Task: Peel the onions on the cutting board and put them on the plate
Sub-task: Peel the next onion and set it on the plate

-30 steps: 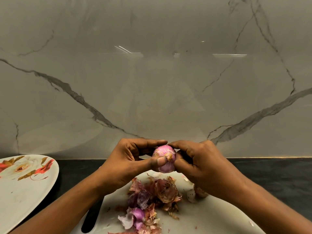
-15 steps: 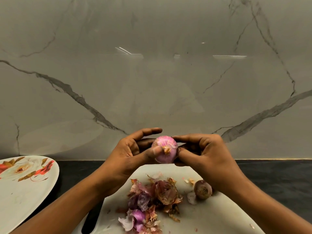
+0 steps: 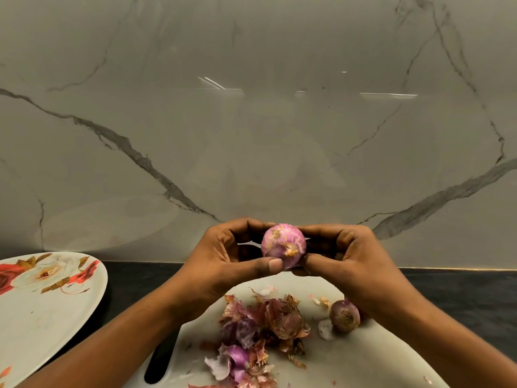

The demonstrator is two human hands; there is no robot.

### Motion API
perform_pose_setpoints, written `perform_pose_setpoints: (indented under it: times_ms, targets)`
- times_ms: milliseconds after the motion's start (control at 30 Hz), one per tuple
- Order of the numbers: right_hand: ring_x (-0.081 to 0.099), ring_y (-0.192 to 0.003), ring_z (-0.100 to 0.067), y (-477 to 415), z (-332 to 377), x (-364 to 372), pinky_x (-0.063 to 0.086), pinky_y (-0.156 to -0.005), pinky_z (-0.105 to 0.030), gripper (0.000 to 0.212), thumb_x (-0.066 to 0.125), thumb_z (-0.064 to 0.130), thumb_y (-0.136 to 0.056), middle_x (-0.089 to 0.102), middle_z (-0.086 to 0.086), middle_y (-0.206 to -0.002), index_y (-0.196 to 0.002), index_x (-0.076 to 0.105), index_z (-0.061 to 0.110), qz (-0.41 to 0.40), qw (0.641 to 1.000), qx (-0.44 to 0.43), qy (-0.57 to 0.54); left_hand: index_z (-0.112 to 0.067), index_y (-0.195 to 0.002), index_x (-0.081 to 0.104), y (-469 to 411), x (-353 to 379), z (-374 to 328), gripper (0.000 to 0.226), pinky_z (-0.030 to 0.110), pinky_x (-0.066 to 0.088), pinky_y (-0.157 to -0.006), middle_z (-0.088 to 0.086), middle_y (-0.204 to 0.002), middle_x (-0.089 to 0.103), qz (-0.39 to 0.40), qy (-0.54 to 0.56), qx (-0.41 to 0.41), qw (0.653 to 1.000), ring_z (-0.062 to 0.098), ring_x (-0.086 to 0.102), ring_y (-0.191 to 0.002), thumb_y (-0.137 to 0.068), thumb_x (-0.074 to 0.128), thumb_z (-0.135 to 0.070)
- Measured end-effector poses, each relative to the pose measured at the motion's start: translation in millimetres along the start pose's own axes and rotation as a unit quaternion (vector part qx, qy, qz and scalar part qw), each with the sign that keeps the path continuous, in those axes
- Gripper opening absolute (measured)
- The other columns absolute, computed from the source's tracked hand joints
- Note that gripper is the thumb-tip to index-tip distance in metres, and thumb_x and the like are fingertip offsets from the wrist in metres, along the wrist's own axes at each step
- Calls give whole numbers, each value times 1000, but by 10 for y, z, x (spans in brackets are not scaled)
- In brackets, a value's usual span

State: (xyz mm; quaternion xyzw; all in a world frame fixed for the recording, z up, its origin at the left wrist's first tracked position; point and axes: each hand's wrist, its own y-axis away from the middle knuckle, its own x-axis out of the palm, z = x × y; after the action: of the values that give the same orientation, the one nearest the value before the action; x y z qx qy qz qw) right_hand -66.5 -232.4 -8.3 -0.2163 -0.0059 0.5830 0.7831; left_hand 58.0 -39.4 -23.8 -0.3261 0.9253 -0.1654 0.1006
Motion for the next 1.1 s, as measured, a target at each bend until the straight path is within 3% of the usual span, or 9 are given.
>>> perform_pose_setpoints:
  times_ms: [233,433,600,833,933,1100]
  targets:
    - [80,-92,-25,8,8,20,64,-78,-31,41,76,-11,-83,82,-6,-99,-113,75,18,-8,999,15,-39,-8,-120,76,3,-3,-21,34,35,61,-91,21,-118,76,12,82,-33,996,36,75,-109,-86,78,-9]
    - [79,-89,-13,36,42,29,62,-76,-21,51,74,-15,-84,82,7,-94,-108,75,30,-35,997,-13,66,0,-128,71,0,0,-44,35,30,62,-91,24,-126,72,32,150,-64,986,36,73,-115,-94,69,-9]
    - [80,-87,-15,32,25,42,65,-82,-30,38,70,-5,-92,82,5,-91,-106,79,29,-30,995,13,92,-2,-127,73,-32,-22,-48,37,32,63,-90,29,-127,71,34,185,-99,977,32,75,-108,-94,67,-18]
    - [80,-93,-23,20,88,59,65,-84,-34,28,55,-2,-103,82,-12,-97,-114,75,15,1,993,102,-51,-12,-129,73,-53,-28,-36,39,35,65,-88,20,-129,72,25,144,-95,985,35,74,-112,-91,71,-18]
    - [79,-96,-33,6,97,24,65,-87,-41,24,61,7,-101,80,-18,-101,-123,72,12,15,988,121,-96,-13,-128,74,-41,-18,-37,42,33,65,-84,18,-125,74,6,121,-97,988,36,74,-112,-86,75,-16]
    - [80,-93,-31,10,96,-6,65,-76,-30,36,75,17,-85,81,-16,-100,-121,73,12,23,990,102,-89,-13,-124,77,-27,-10,-72,39,29,64,-80,18,-125,74,18,127,-95,987,36,74,-112,-85,74,-13]
